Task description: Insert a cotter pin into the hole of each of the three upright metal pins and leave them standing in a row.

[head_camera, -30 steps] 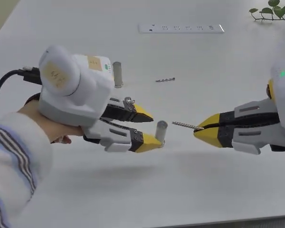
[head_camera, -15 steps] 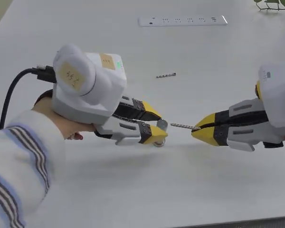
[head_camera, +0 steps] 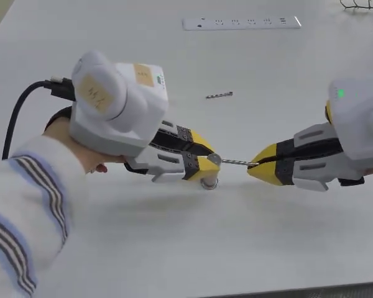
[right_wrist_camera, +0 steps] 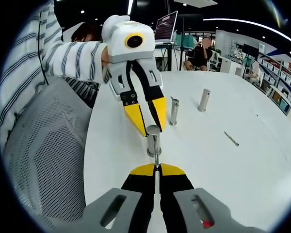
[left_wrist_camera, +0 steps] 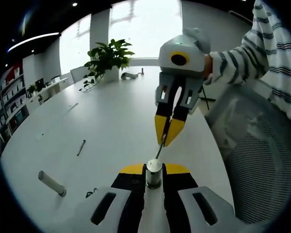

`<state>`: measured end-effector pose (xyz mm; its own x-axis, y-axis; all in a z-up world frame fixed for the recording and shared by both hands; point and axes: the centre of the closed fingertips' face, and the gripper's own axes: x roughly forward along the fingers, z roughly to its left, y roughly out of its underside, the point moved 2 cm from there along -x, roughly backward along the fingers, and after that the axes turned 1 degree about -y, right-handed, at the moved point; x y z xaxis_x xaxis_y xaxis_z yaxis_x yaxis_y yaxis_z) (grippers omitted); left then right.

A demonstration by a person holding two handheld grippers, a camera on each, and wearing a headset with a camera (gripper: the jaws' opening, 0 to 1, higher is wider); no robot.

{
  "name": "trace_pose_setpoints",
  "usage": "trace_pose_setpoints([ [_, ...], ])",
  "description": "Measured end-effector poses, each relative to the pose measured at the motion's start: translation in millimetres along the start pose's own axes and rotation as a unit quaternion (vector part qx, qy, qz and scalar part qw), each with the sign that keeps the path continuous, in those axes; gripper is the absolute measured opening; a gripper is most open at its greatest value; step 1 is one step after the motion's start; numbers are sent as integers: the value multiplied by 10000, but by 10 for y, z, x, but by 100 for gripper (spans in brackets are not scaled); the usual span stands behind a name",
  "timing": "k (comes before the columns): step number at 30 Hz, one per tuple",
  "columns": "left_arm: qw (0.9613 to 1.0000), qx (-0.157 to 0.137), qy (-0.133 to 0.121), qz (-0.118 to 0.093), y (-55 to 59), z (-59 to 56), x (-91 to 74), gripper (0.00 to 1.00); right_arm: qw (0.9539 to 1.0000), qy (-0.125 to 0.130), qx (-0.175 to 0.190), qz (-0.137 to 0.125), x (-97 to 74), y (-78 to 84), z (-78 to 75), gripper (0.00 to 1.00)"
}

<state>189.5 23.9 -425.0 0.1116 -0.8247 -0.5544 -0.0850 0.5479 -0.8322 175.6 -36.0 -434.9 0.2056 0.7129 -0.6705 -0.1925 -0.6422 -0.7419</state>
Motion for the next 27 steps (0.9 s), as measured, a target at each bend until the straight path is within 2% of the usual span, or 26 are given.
trace_pose_setpoints([
  [7, 10000, 56, 23, 22, -1, 4, 3, 9, 9998, -37, -128, 124, 34, 6, -44, 0],
  [15, 10000, -64, -11, 10, 0, 10, 2, 9, 9994, -91, -242, 217, 108, -44, -47, 0],
  [27, 9999, -126, -13, 10, -1, 15, 2, 9, 9989, -207, -386, 192, 262, -160, -6, 0],
])
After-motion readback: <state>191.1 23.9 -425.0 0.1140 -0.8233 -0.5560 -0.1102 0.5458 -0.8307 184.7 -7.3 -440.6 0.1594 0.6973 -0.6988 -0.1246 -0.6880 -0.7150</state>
